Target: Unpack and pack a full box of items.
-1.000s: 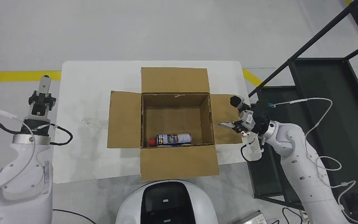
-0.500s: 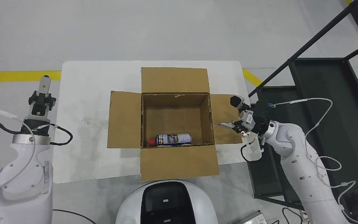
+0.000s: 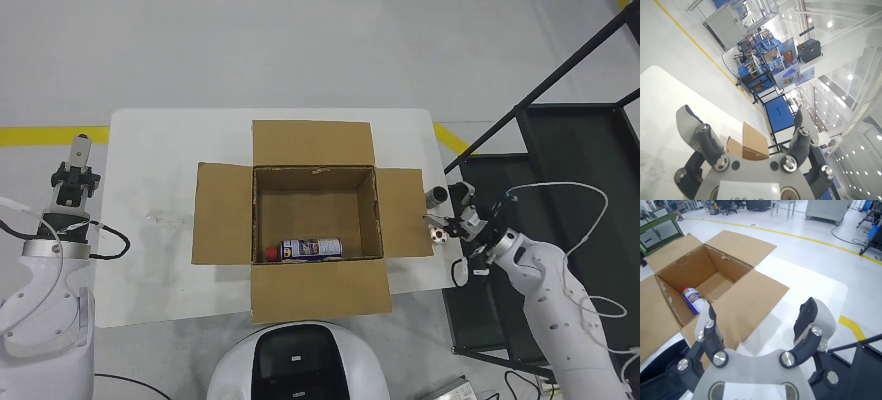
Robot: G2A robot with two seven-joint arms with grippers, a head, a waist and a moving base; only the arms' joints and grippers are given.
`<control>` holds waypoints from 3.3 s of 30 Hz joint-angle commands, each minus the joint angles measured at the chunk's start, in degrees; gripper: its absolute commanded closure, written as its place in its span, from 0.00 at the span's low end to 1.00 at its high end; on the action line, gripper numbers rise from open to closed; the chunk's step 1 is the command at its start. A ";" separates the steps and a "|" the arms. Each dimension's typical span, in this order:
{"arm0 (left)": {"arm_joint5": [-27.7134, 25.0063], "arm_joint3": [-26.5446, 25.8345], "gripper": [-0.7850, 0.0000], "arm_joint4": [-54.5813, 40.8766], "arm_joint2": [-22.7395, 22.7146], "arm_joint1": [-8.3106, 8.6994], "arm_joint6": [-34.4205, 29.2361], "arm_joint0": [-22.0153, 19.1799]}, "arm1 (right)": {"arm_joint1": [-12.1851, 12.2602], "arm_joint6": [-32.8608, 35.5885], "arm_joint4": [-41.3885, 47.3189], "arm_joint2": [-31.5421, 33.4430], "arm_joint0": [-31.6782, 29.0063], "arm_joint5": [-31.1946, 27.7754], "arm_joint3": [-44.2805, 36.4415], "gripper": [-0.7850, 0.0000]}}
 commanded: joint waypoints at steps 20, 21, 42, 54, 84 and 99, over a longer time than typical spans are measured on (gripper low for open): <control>0.00 0.00 0.00 0.00 0.00 0.00 0.00 0.00 | 0.37 2.75 -3.07 0.90 -0.72 2.25 2.37 0.00; 0.00 0.00 0.00 0.00 0.00 0.00 0.00 0.00 | 0.49 2.53 -3.08 1.48 -1.04 1.82 2.69 0.00; 0.00 0.00 0.00 0.00 0.00 0.00 0.00 0.00 | -0.68 5.96 -13.09 -9.69 11.65 5.11 24.89 0.00; 0.00 0.00 0.00 0.00 0.00 0.00 0.00 0.00 | -1.34 2.39 -14.98 -13.69 17.29 4.87 34.48 0.00; 0.00 0.00 0.00 0.00 0.00 0.00 0.00 0.00 | -1.74 -3.15 -17.64 -17.77 20.55 10.56 39.56 1.00; 0.00 0.00 0.00 0.00 0.00 0.00 0.00 0.00 | 2.54 -12.45 -16.80 -8.02 9.23 7.19 25.75 1.00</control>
